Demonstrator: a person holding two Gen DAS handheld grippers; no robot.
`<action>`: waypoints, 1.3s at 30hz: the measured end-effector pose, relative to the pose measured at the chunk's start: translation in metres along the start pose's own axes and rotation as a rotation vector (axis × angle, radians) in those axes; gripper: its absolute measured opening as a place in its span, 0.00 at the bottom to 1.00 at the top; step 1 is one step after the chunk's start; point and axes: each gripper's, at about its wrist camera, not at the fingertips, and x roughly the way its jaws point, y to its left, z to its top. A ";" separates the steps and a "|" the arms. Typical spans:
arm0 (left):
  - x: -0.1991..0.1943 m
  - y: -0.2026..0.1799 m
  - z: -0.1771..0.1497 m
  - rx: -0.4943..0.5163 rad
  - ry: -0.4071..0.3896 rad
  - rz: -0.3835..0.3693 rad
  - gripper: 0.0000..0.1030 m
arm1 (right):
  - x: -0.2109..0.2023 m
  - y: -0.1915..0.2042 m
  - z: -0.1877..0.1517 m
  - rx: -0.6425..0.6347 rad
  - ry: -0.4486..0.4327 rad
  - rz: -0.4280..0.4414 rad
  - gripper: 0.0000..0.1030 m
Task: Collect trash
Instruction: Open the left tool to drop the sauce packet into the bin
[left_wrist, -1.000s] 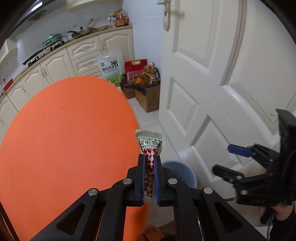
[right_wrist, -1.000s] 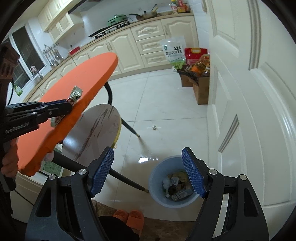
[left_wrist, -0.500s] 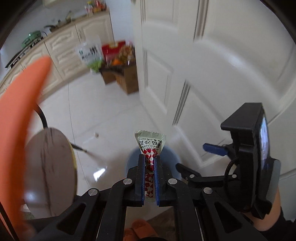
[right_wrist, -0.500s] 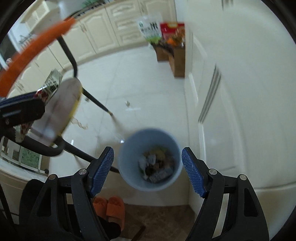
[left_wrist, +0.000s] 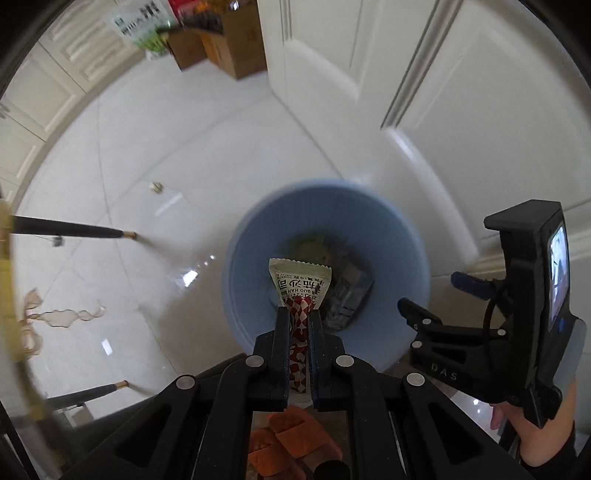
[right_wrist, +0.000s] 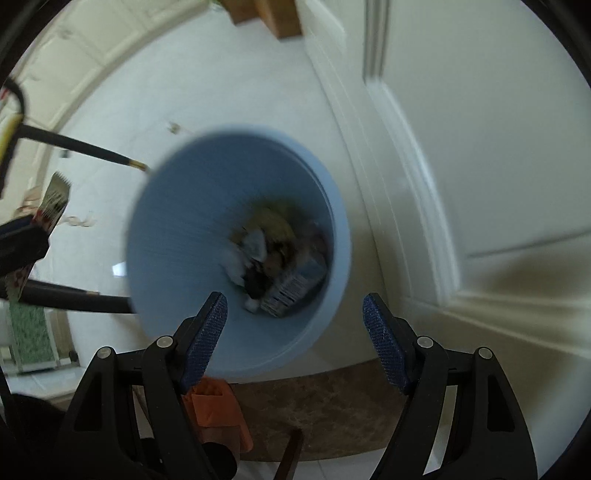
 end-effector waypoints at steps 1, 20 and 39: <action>0.014 0.001 0.003 -0.001 0.015 -0.001 0.04 | 0.008 -0.002 0.000 0.003 0.014 -0.008 0.71; 0.117 0.002 0.037 -0.001 0.014 -0.124 0.05 | 0.058 -0.028 0.012 0.022 0.120 -0.063 0.17; 0.057 0.009 0.013 -0.070 -0.062 -0.123 0.51 | 0.048 -0.039 0.012 0.074 0.153 0.002 0.21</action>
